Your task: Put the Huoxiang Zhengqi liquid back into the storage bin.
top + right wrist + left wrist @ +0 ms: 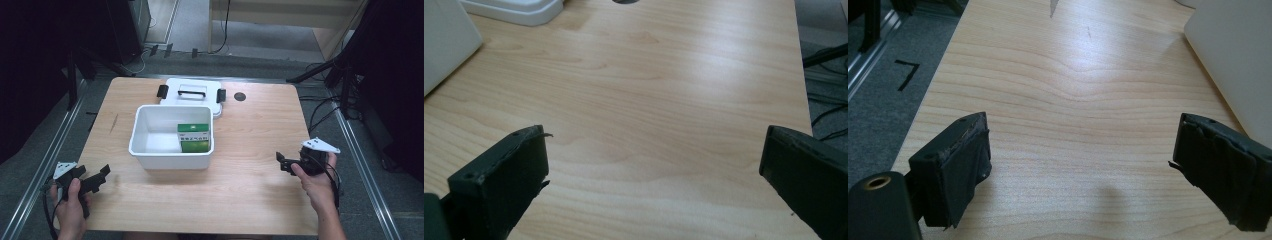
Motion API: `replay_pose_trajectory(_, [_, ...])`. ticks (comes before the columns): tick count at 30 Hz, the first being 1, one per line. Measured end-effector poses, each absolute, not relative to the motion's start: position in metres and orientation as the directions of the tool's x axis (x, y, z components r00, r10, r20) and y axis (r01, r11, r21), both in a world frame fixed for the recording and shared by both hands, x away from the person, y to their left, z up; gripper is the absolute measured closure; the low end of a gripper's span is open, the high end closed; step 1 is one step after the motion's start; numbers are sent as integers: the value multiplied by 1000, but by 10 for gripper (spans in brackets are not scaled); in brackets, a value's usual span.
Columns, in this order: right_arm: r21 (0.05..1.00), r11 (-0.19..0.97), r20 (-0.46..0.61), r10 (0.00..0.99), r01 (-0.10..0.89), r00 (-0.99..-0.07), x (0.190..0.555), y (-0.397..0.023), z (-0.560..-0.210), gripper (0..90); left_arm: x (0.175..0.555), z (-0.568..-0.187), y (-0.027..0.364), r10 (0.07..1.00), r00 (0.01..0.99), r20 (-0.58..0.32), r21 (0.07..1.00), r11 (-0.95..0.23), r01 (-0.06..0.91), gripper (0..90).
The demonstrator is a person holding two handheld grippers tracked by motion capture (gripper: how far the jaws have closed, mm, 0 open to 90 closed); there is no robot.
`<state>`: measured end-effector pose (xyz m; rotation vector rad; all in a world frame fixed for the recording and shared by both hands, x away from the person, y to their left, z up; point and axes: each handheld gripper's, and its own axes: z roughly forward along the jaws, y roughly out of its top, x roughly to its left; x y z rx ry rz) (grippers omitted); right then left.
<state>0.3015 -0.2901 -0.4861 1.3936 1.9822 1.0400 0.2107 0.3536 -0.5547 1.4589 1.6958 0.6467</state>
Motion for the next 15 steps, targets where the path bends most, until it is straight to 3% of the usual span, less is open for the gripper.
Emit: replay_pose_trajectory(15, [826,108,79,950,553,-303,268,-331,-513,0,210,-555,354,972,-24,-236,799,208,565,92])
